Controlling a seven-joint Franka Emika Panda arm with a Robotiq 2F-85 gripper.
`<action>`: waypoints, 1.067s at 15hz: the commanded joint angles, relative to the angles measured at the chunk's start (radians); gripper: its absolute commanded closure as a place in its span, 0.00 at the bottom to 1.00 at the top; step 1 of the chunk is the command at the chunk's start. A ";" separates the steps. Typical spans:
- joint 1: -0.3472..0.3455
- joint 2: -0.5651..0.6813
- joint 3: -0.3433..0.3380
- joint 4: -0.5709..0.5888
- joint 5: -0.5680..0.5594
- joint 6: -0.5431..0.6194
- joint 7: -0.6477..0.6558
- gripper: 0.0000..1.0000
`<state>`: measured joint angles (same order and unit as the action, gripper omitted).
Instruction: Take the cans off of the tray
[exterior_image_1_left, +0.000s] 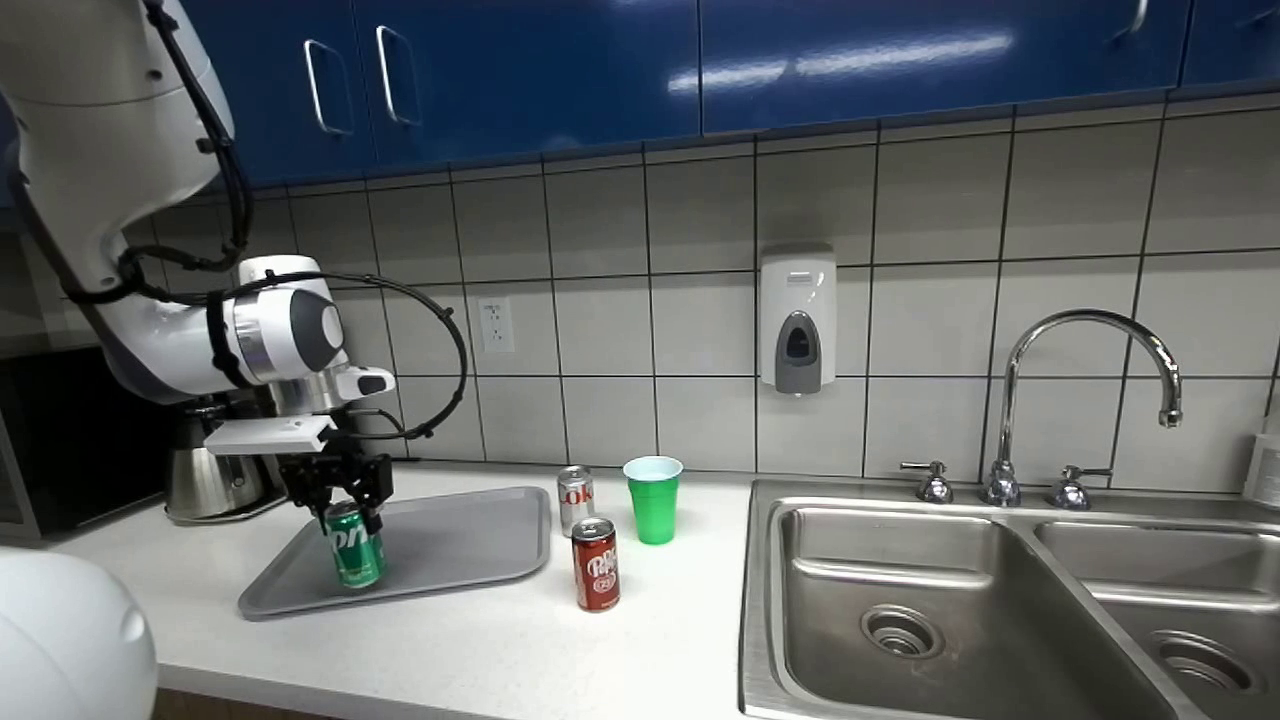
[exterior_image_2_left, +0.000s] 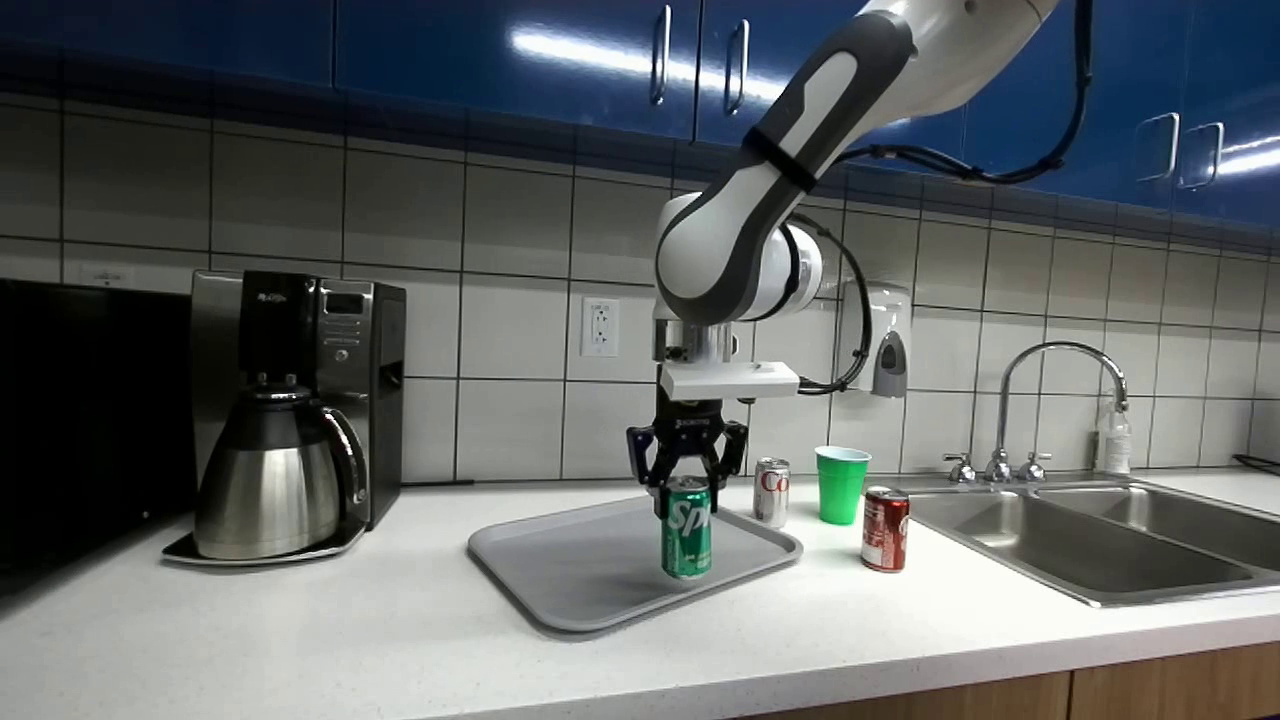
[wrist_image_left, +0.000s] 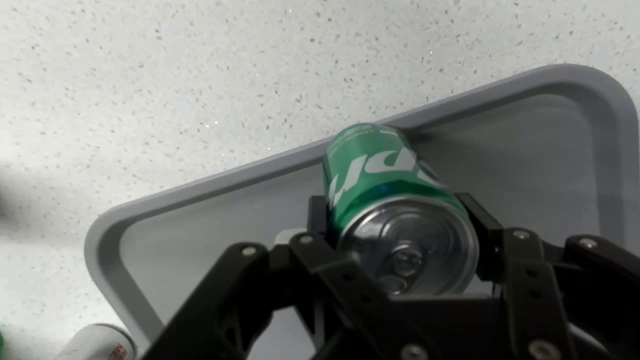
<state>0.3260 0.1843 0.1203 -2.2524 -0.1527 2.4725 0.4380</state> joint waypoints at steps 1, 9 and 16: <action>-0.024 -0.084 0.005 -0.089 -0.004 0.024 0.043 0.62; -0.076 -0.158 0.003 -0.199 0.006 0.056 0.053 0.62; -0.122 -0.173 -0.001 -0.243 0.024 0.068 0.037 0.62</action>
<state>0.2278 0.0552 0.1141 -2.4587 -0.1467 2.5235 0.4722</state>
